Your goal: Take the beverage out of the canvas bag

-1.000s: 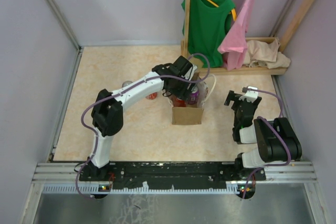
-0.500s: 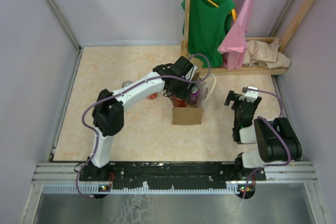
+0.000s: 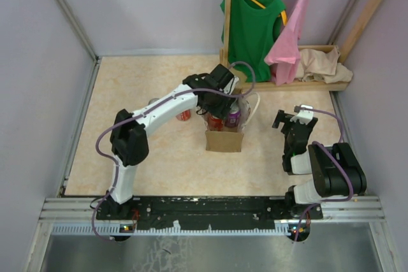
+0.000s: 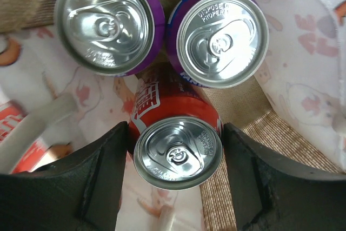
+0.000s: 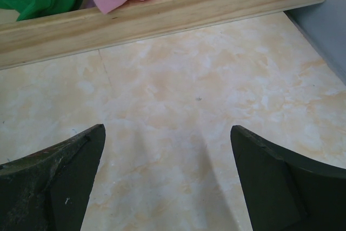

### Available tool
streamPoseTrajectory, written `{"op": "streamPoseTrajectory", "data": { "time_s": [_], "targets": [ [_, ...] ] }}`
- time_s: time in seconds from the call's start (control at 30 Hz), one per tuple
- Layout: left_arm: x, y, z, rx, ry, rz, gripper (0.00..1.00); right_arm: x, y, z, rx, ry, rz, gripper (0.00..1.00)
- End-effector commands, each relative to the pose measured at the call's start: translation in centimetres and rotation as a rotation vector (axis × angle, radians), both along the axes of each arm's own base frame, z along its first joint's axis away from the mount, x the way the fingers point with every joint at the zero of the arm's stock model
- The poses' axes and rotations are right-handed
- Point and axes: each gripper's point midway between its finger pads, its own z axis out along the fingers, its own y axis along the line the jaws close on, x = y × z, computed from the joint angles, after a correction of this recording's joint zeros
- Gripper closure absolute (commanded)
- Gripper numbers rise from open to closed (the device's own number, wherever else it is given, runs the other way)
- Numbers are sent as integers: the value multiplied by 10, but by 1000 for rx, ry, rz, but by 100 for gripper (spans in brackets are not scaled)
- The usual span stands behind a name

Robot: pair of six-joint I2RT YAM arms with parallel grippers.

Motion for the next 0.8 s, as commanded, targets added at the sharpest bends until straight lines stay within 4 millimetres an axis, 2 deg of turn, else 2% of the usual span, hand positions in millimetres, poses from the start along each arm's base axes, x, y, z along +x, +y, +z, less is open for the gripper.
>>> {"op": "streamPoseTrajectory", "data": {
  "time_s": [0.0, 0.3, 0.57, 0.77],
  "targets": [
    [8, -4, 99, -167, -183, -22, 100, 10, -2, 24, -6, -84, -11, 1],
    [-8, -15, 154, -283, -248, -94, 100, 10, -2, 24, -6, -84, -11, 1],
    [-2, -13, 237, -434, -456, -99, 100, 11, -2, 24, -5, -85, -10, 1],
    [5, 10, 305, -489, -646, -31, 100, 10, -2, 24, -6, -84, -11, 1]
  ]
}}
